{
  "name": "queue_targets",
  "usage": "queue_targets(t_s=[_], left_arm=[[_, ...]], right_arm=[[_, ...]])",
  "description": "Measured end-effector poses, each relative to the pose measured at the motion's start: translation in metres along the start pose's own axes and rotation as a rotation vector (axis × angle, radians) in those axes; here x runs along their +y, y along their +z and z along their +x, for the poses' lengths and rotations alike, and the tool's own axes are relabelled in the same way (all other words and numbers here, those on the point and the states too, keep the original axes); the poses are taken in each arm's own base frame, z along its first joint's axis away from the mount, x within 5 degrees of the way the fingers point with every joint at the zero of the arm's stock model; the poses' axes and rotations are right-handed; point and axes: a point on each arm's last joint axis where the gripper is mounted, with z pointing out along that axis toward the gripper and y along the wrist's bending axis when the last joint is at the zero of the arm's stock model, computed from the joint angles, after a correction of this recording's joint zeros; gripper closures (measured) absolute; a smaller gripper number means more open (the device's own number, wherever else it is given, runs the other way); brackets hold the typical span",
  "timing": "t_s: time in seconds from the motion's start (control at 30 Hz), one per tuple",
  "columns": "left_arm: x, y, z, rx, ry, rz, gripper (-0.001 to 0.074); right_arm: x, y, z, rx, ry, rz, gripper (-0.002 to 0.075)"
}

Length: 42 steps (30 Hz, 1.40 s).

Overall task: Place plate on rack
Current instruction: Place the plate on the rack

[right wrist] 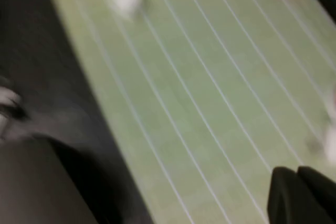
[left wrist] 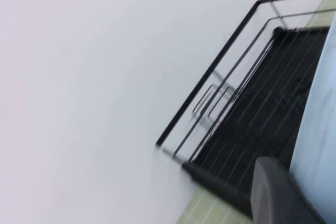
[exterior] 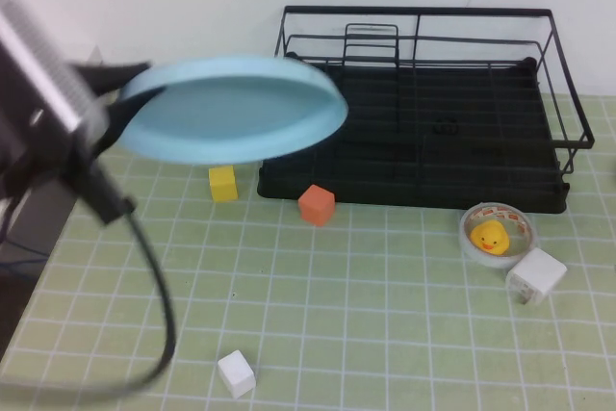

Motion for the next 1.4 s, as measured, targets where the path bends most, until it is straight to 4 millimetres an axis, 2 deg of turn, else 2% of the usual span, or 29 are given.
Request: queue_targets(t_s=[0.2, 0.37, 0.57, 0.73, 0.93, 1.13, 1.27, 1.4], left_arm=[[0.025, 0.065, 0.007, -0.138, 0.031, 0.143, 0.0666], [0.041, 0.113, 0.017, -0.239, 0.046, 0.224, 0.0666], [0.074, 0.166, 0.039, -0.186, 0.071, 0.139, 0.0666], [0.089, 0.204, 0.057, -0.185, 0.095, 0.1, 0.0666], [0.082, 0.259, 0.074, -0.16, 0.119, 0.055, 0.0666], [0.058, 0.307, 0.082, -0.151, 0.133, 0.027, 0.0666], [0.047, 0.324, 0.089, -0.151, 0.131, 0.018, 0.0666], [0.045, 0.327, 0.101, -0.155, 0.098, 0.032, 0.0666]], right_arm=[[-0.009, 0.039, 0.044, 0.132, 0.142, 0.136, 0.072], [-0.008, 0.067, 0.079, 0.201, 0.13, 0.201, 0.0721], [-0.01, 0.071, 0.086, 0.226, 0.118, 0.234, 0.0721], [-0.012, 0.071, 0.084, 0.201, 0.117, 0.256, 0.0721], [-0.015, 0.071, 0.081, 0.164, 0.127, 0.288, 0.0722], [-0.015, 0.07, 0.08, 0.15, 0.163, 0.298, 0.0722], [-0.016, 0.07, 0.08, 0.14, 0.178, 0.305, 0.0722], [-0.016, 0.07, 0.079, 0.134, 0.181, 0.308, 0.0723]])
